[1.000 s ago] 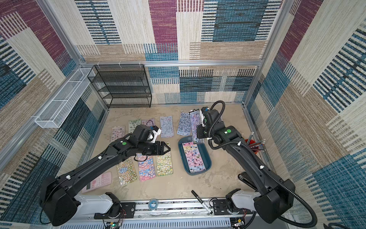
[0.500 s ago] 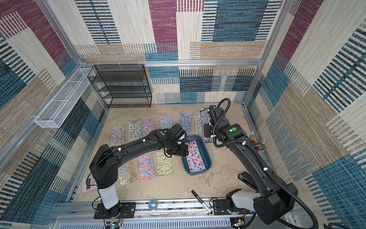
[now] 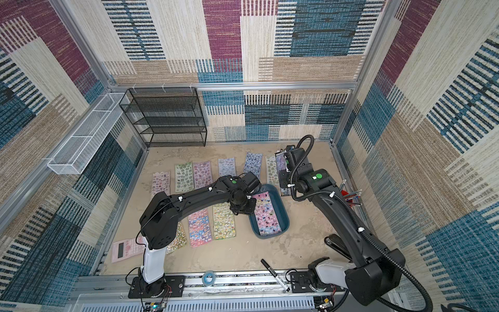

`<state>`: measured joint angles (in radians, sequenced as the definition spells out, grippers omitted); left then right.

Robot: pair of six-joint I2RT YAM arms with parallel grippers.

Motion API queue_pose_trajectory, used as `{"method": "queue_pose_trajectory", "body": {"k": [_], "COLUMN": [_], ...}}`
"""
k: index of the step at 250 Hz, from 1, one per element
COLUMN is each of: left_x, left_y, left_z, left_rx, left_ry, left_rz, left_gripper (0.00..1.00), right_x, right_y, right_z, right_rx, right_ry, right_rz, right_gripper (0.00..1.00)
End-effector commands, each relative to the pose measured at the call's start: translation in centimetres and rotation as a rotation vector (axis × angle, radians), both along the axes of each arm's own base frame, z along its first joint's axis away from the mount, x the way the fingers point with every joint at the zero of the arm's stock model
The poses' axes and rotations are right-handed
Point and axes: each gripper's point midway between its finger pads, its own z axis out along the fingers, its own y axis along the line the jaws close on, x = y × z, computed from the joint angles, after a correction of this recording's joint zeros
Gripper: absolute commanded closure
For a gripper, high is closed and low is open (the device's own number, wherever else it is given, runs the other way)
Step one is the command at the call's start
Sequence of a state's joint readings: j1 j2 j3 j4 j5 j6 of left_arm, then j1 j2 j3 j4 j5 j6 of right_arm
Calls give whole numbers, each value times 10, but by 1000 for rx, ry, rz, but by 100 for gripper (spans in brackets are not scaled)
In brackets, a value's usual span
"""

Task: Take the stickers out of the storage box
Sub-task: Adjust the storage box at the center of the board.

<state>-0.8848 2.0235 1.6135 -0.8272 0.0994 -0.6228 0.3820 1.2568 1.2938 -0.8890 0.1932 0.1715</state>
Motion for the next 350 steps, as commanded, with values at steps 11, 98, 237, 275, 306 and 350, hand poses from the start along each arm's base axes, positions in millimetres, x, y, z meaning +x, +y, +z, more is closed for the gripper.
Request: {"method": "queue_pose_trajectory", "body": {"k": [11, 98, 237, 275, 306, 350], "left_x": [0, 4, 14, 15, 15, 13], "left_y": [14, 49, 46, 36, 32, 25], "left_z": [-2, 2, 2, 1, 1, -2], "left_rx": [63, 127, -14, -55, -78, -112], "left_ry": [-1, -9, 3, 13, 16, 32], "left_rz": [16, 81, 221, 218, 210, 196], "left_gripper": [82, 97, 100, 100, 100, 81], "right_x": [-2, -15, -29, -30, -30, -41], "right_y": [-2, -2, -24, -37, -36, -51], "right_z": [-4, -45, -124, -142, -156, -181], "right_rx": [-14, -31, -88, -69, -2, -41], "right_ry": [9, 147, 373, 414, 445, 526], "right_rz": [-4, 0, -188, -240, -236, -284], "right_gripper": [100, 100, 100, 100, 100, 100]}}
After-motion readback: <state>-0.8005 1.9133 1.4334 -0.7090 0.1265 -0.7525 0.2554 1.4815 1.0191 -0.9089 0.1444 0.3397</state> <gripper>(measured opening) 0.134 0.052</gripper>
